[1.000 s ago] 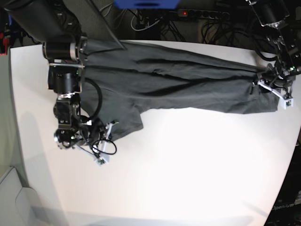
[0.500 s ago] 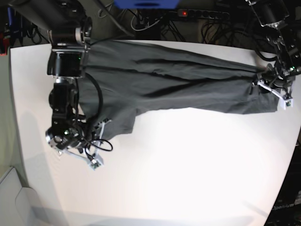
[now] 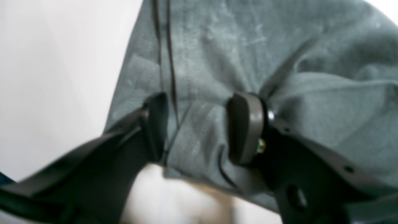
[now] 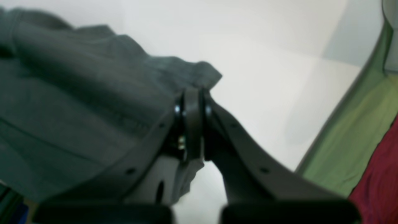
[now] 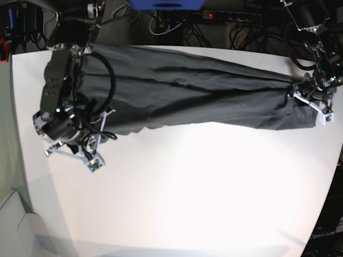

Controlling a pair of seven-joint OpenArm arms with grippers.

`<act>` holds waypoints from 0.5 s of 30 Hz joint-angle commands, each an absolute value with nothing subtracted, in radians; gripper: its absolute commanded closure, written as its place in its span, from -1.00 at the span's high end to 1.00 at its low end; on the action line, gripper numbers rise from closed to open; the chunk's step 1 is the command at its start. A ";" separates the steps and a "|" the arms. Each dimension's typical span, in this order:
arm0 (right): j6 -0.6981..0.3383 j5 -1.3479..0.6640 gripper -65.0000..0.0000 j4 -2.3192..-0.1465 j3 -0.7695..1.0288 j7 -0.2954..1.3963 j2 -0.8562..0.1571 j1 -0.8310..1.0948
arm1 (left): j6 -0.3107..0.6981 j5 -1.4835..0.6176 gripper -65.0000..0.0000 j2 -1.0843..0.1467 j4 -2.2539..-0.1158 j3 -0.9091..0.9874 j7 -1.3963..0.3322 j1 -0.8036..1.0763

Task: Layout the t-shirt on the table in an organized manner, then fold the t-shirt properly
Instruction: 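Fold the sleeve and hem with the right gripper toward the collar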

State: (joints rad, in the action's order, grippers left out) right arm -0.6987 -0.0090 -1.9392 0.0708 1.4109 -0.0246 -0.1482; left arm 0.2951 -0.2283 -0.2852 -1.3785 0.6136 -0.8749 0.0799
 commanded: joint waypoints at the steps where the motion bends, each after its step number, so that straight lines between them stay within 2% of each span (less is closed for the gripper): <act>1: -0.698 -0.015 -1.00 -1.980 0.071 1.396 -0.028 -0.153 | 0.295 -0.231 0.00 -0.306 -1.391 0.618 -0.868 0.064; 15: -0.698 -0.111 -1.00 -2.032 0.079 1.396 -0.028 0.116 | 0.297 -0.231 0.00 -0.309 -1.391 0.618 -0.868 0.058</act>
